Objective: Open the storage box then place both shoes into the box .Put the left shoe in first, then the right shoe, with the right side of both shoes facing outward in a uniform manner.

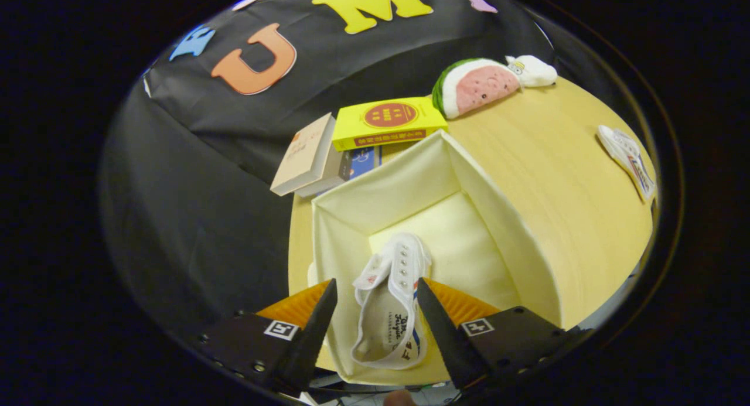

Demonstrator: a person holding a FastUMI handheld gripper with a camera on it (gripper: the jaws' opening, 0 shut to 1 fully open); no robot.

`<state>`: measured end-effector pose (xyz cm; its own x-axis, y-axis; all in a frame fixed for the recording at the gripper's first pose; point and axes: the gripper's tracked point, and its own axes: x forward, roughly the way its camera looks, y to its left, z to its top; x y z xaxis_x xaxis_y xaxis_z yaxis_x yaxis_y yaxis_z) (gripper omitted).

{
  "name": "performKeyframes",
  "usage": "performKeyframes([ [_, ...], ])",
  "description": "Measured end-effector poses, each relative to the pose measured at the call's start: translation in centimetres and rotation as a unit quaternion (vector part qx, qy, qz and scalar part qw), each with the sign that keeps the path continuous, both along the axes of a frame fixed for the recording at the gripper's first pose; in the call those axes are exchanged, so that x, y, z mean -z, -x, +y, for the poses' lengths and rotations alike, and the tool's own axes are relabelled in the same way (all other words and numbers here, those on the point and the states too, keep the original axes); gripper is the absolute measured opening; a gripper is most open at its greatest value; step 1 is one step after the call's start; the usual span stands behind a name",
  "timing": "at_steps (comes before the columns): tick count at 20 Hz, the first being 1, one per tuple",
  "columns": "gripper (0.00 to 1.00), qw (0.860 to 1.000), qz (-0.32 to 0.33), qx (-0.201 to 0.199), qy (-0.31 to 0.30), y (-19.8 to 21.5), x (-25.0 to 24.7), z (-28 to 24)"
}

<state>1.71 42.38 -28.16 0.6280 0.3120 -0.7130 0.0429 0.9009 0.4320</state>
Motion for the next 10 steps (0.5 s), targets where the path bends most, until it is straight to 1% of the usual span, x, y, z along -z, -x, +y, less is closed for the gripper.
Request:
performKeyframes([
  [1, 0.86, 1.000, -0.023, -0.008, 0.012, 0.0, -1.1, -0.5],
  [3, 0.86, 0.996, -0.071, -0.031, 0.039, 0.1, -3.1, -1.6],
  [5, 0.86, 0.989, -0.120, -0.052, 0.070, 0.5, -5.4, -3.3],
  [8, 0.87, 0.970, -0.195, -0.077, 0.124, 1.3, -8.8, -7.1],
  [10, 0.93, 0.955, -0.237, -0.084, 0.160, 1.9, -10.7, -10.8],
])
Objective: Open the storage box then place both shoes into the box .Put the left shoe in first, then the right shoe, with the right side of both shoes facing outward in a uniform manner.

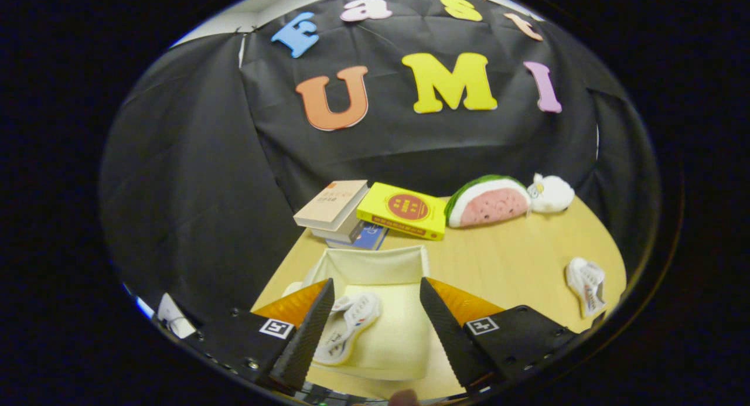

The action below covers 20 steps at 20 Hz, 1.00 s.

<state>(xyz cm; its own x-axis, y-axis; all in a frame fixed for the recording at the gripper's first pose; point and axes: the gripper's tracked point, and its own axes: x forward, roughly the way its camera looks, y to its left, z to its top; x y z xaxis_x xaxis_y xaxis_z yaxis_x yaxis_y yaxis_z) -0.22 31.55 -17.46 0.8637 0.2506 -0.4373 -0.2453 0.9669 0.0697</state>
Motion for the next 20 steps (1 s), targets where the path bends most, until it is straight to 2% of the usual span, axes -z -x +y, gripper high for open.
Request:
performKeyframes([
  [2, 0.97, 0.999, -0.026, 0.002, 0.021, 0.8, -1.2, -4.0],
  [8, 0.97, 0.999, -0.040, 0.012, 0.015, 2.5, -2.2, -17.1],
  [14, 0.96, 0.995, -0.033, 0.094, 0.026, 3.6, -0.3, -32.9],
  [17, 0.96, 0.993, -0.036, 0.108, 0.033, 4.2, 1.3, -38.7],
  [20, 0.96, 0.990, -0.007, 0.140, 0.029, 4.4, 4.9, -44.2],
])
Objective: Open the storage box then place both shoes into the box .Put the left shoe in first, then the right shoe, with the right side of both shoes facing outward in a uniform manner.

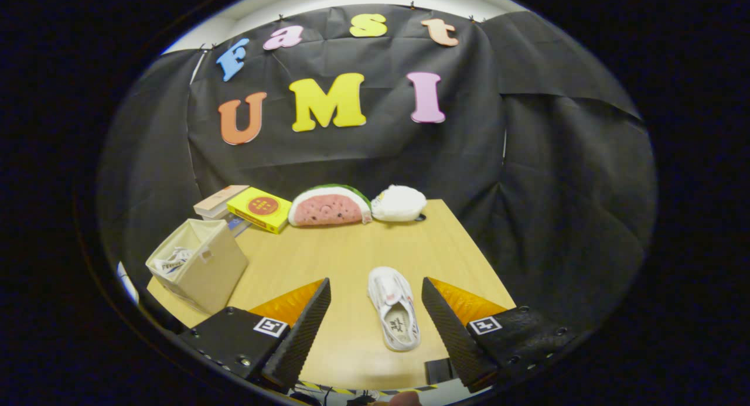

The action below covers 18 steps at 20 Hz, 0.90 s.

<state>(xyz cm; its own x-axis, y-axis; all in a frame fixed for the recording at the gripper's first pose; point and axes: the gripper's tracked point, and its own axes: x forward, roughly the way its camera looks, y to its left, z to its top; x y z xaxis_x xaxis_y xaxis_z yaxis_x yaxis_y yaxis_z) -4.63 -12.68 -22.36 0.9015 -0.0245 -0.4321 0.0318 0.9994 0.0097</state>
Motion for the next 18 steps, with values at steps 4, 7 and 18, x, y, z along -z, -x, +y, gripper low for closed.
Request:
performKeyframes([
  [4, 0.96, 0.999, 0.043, 0.009, 0.018, -1.5, 5.9, -4.5],
  [7, 0.96, 0.997, 0.075, -0.013, 0.020, -4.0, 10.1, -5.3],
  [18, 0.91, 0.985, 0.150, -0.083, 0.033, -12.0, 16.3, -5.4],
])
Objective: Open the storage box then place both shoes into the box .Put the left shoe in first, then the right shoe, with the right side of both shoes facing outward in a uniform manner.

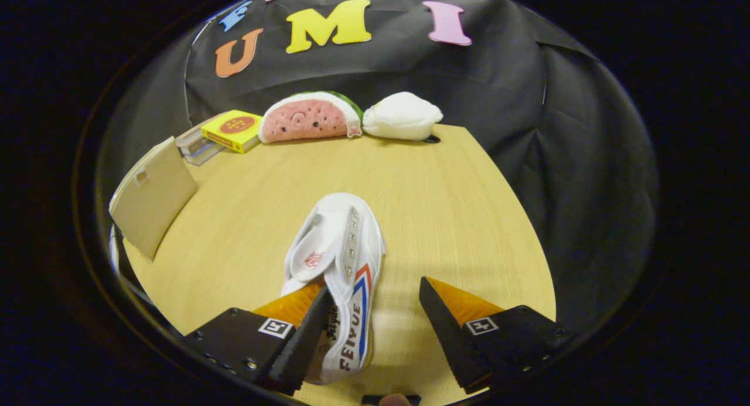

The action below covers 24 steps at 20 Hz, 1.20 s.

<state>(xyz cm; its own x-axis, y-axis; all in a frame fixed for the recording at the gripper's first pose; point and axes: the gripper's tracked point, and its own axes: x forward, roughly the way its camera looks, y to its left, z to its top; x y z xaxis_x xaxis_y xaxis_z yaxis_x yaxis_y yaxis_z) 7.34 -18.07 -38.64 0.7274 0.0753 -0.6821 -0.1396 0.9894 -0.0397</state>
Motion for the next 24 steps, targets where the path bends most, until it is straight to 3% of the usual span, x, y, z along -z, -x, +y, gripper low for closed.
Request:
performKeyframes([
  [1, 0.78, 1.000, 0.006, -0.003, -0.012, -0.4, 0.0, 0.3],
  [2, 0.72, 1.000, 0.014, -0.004, -0.024, -0.6, 0.1, 0.6],
  [5, 0.25, 0.999, 0.037, 0.005, -0.040, -1.5, 1.0, 0.9],
  [7, 0.24, 0.999, 0.039, 0.027, -0.023, -1.5, 0.6, 0.0],
  [9, 0.02, 0.997, 0.053, 0.041, -0.032, -1.4, 0.4, 0.1],
  [16, 0.00, 0.981, 0.082, 0.137, -0.112, 0.8, -1.7, 1.6],
  [20, 0.00, 0.977, 0.059, 0.168, -0.117, 2.5, -6.2, 4.1],
  [24, 0.00, 0.974, 0.020, 0.183, -0.131, 5.0, -12.4, 10.3],
])
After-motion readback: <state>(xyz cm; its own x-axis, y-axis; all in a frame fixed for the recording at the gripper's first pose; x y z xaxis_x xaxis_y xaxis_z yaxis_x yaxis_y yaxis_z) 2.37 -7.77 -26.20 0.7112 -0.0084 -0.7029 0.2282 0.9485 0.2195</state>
